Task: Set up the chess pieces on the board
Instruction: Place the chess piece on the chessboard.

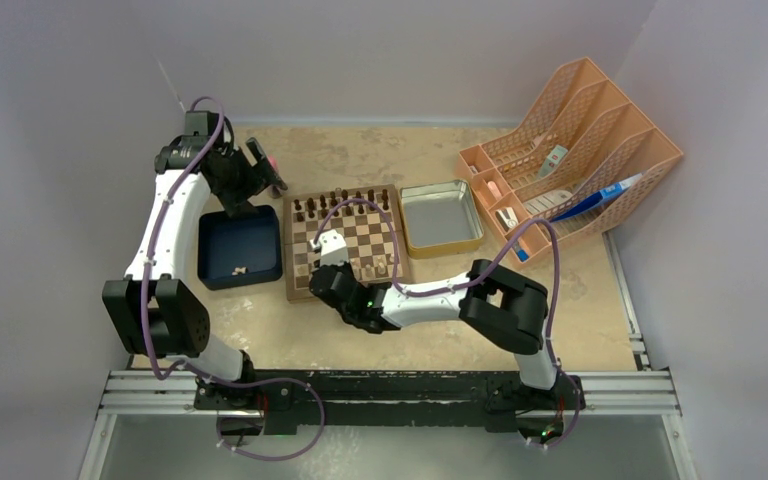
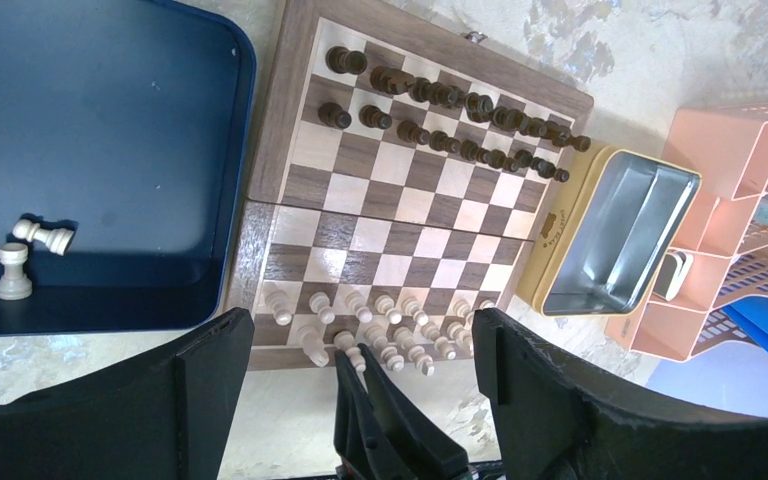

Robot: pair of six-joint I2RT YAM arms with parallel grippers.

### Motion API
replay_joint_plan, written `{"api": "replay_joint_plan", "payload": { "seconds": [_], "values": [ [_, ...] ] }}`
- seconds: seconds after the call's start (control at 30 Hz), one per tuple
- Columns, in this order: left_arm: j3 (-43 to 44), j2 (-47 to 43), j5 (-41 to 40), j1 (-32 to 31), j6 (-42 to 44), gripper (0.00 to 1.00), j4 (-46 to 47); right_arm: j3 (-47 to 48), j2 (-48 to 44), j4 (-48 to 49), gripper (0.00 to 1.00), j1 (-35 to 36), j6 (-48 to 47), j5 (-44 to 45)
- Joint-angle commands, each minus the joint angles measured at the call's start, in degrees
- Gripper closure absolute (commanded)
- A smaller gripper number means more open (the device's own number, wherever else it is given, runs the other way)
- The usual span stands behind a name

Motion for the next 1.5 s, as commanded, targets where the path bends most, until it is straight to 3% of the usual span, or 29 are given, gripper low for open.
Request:
{"api": "replay_joint_plan", "payload": {
  "seconds": [0.0,0.97,1.1,1.27,1.47],
  "values": [
    [3.6,0.6,1.0,0.4,-0.8,0.20,0.8,0.7,0.7,0.4,0.92,0.3,0.5,2.1],
    [4.5,0.8,2.0,0.4,0.8,0.21,1.1,1.9,-0.3,-0.5,0.70,0.3,0.0,2.8],
    [4.5,0.9,2.7,0.4,0.8,0.21,1.2,1.7,-1.1,0.4,0.72,0.3,-0.8,2.5],
    [4.5,0.9,3.3,0.3,0.8,0.21,1.4,2.3,-0.7,0.5,0.81,0.2,-1.0,2.3],
    [4.6,1.1,3.8,0.3,1.0,0.21,1.4,3.2,0.3,0.1,0.82,0.3,-0.9,2.2]
  ]
}}
